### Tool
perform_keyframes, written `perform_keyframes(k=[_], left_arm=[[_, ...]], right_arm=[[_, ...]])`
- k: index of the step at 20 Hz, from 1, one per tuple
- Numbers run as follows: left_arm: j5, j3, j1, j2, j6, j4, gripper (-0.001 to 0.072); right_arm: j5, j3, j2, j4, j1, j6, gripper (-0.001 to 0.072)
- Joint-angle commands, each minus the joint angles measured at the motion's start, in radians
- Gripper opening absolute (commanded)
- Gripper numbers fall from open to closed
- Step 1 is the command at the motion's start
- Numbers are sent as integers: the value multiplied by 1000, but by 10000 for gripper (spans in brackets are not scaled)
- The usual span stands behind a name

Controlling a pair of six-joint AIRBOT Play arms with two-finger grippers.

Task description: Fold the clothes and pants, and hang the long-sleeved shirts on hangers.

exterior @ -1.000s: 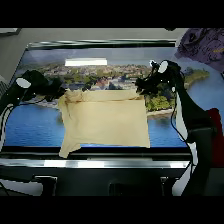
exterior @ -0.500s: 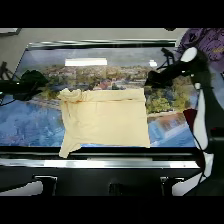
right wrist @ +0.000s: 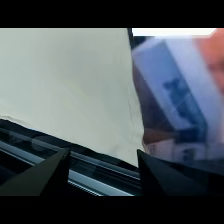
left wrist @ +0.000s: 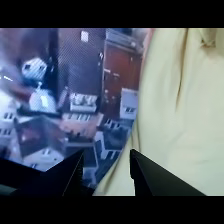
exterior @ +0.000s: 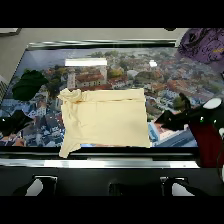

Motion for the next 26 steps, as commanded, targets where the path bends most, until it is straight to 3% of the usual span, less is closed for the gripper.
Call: perform_keyframes(k=[1, 12, 24, 25, 26], left_arm=[[6, -110, 17, 66, 5, 8, 329], [15, -109, 17, 65, 5, 8, 328], [24, -109, 17, 57, -33, 8, 331], [24, -109, 17, 53, -32, 8, 346], [24, -109, 17, 47, -32, 8, 489]], right_arm=[[-57, -252, 63, 48, -15, -66, 503], [-188, -319, 56, 89, -14, -109, 501], [-181, -354, -78, 156, -14, -134, 487], [-188, -372, -78, 156, -14, -135, 483], [-190, -389, -78, 155, -14, -141, 482]])
